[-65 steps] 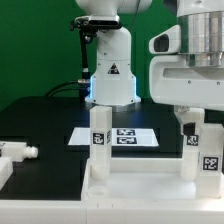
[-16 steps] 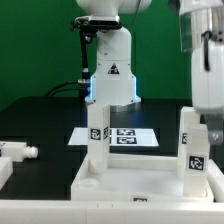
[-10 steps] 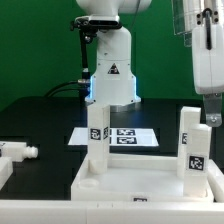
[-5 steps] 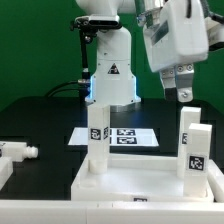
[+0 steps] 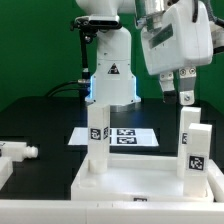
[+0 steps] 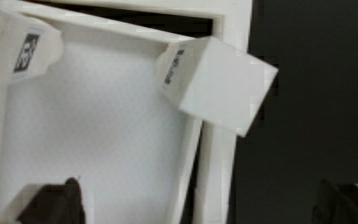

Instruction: Assemble desk

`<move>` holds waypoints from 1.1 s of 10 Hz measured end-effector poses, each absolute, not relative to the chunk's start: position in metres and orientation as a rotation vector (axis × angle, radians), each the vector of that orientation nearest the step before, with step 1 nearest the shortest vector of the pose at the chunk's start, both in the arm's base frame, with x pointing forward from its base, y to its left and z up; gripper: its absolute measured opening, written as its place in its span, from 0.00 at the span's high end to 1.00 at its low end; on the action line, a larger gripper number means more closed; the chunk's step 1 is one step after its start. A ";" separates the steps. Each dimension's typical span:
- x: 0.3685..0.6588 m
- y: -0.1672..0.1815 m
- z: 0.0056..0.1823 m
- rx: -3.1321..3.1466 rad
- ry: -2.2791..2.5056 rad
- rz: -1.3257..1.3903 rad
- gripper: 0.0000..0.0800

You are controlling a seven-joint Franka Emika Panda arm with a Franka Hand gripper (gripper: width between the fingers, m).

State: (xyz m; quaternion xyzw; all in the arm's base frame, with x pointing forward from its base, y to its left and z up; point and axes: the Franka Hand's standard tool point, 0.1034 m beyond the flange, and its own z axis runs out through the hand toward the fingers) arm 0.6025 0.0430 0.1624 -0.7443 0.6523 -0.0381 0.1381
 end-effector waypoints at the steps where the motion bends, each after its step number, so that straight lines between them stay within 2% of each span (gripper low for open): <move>1: 0.591 0.016 0.171 -2.183 1.830 -0.096 0.19; 2: 0.586 -0.015 0.182 -2.196 1.798 -0.078 0.19; 3: 0.586 -0.031 0.184 -2.156 1.841 -0.084 0.19; 7: 0.586 -0.025 0.180 -2.153 1.853 -0.082 0.19; 8: 0.584 -0.030 0.177 -2.178 1.821 -0.085 0.19; 11: 0.539 -0.104 0.153 -2.218 1.776 -0.073 0.19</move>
Offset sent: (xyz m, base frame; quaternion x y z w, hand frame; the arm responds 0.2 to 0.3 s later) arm 0.0057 -0.0005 -0.0003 0.0035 0.0301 0.0544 0.9981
